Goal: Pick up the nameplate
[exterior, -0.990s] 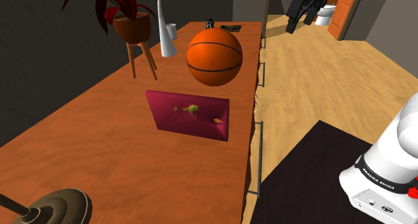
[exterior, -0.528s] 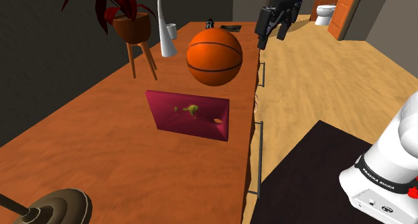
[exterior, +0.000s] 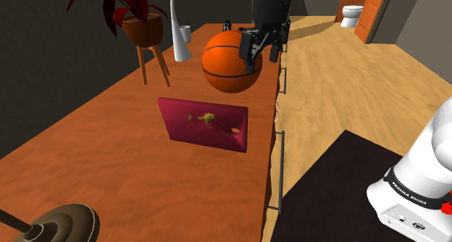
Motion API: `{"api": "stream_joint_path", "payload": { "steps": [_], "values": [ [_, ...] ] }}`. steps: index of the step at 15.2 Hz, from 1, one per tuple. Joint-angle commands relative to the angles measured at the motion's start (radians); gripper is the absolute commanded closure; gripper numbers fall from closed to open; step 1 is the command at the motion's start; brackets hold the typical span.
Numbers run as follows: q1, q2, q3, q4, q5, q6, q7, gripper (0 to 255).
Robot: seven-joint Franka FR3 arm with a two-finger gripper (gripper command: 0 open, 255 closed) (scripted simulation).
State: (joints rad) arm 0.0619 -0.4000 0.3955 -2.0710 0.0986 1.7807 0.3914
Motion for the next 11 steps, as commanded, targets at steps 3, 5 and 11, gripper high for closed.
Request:
{"api": "stream_joint_path", "payload": {
  "steps": [3, 5, 11],
  "values": [
    [0.015, 0.119, 0.069, 0.077, -0.003, 0.012, 0.074, 0],
    [0.023, 0.187, 0.103, 0.124, -0.013, 0.015, 0.114, 0],
    [0.069, 0.411, 0.193, 0.292, -0.078, 0.011, 0.243, 0]
  ]
}}
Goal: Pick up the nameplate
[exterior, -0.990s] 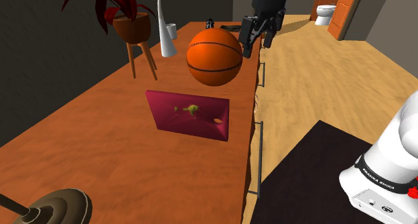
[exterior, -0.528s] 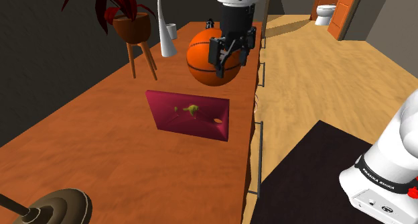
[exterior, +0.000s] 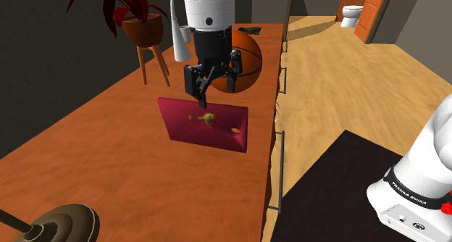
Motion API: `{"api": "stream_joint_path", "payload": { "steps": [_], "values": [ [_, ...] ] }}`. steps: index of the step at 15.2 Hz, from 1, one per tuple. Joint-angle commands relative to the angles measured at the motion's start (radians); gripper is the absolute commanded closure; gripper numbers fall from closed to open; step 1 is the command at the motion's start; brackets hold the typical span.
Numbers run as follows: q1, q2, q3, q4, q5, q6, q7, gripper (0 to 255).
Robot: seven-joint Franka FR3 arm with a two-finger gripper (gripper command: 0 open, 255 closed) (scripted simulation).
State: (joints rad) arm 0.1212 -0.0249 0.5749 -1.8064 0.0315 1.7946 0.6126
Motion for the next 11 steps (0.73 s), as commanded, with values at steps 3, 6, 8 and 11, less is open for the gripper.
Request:
{"api": "stream_joint_path", "payload": {
  "steps": [3, 6, 8, 11],
  "values": [
    [0.016, 0.054, 0.017, 0.016, -0.018, 0.023, 0.031, 0],
    [0.016, 0.058, 0.017, -0.022, -0.019, 0.062, 0.032, 0],
    [0.017, 0.061, 0.017, -0.045, -0.021, 0.089, 0.032, 0],
    [0.017, 0.061, 0.017, -0.051, -0.021, 0.095, 0.033, 255]
  ]
}}
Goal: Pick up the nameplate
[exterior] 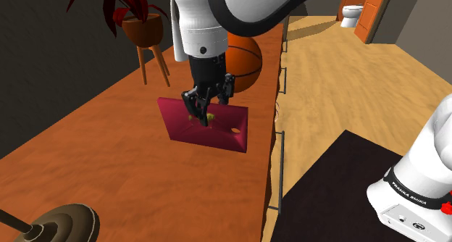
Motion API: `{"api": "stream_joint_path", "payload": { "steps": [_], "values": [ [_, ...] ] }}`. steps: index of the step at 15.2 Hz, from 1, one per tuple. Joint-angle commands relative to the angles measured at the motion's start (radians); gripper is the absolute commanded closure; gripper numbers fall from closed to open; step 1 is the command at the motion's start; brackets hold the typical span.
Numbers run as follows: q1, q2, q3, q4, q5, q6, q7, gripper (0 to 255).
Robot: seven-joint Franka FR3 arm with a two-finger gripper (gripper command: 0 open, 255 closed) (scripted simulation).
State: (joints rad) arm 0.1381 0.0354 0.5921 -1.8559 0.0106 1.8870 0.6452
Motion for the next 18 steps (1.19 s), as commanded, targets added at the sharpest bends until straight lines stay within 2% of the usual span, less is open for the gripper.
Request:
{"api": "stream_joint_path", "payload": {
  "steps": [1, 9, 18],
  "values": [
    [0.0, 0.0, 0.0, -0.002, 0.0, 0.003, 0.001, 255],
    [0.0, 0.002, 0.0, -0.002, -0.001, 0.004, 0.0, 255],
    [-0.001, -0.007, 0.0, 0.11, 0.003, -0.116, -0.001, 255]
  ]
}}
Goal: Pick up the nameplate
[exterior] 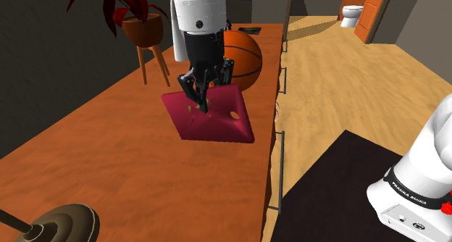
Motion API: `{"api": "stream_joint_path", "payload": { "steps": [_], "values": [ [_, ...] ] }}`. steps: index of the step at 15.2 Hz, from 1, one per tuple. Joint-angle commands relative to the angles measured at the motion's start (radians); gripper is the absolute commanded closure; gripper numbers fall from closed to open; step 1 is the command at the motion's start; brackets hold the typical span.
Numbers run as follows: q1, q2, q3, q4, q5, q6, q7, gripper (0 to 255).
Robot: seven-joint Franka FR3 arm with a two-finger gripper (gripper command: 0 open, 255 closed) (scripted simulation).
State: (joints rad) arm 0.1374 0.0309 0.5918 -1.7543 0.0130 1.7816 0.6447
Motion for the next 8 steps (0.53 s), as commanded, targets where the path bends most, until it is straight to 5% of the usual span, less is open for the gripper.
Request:
{"api": "stream_joint_path", "payload": {
  "steps": [1, 8],
  "values": [
    [0.0, -0.002, 0.0, 0.023, 0.001, -0.024, 0.0, 255],
    [0.002, 0.005, 0.001, 0.099, -0.003, -0.094, 0.005, 255]
  ]
}}
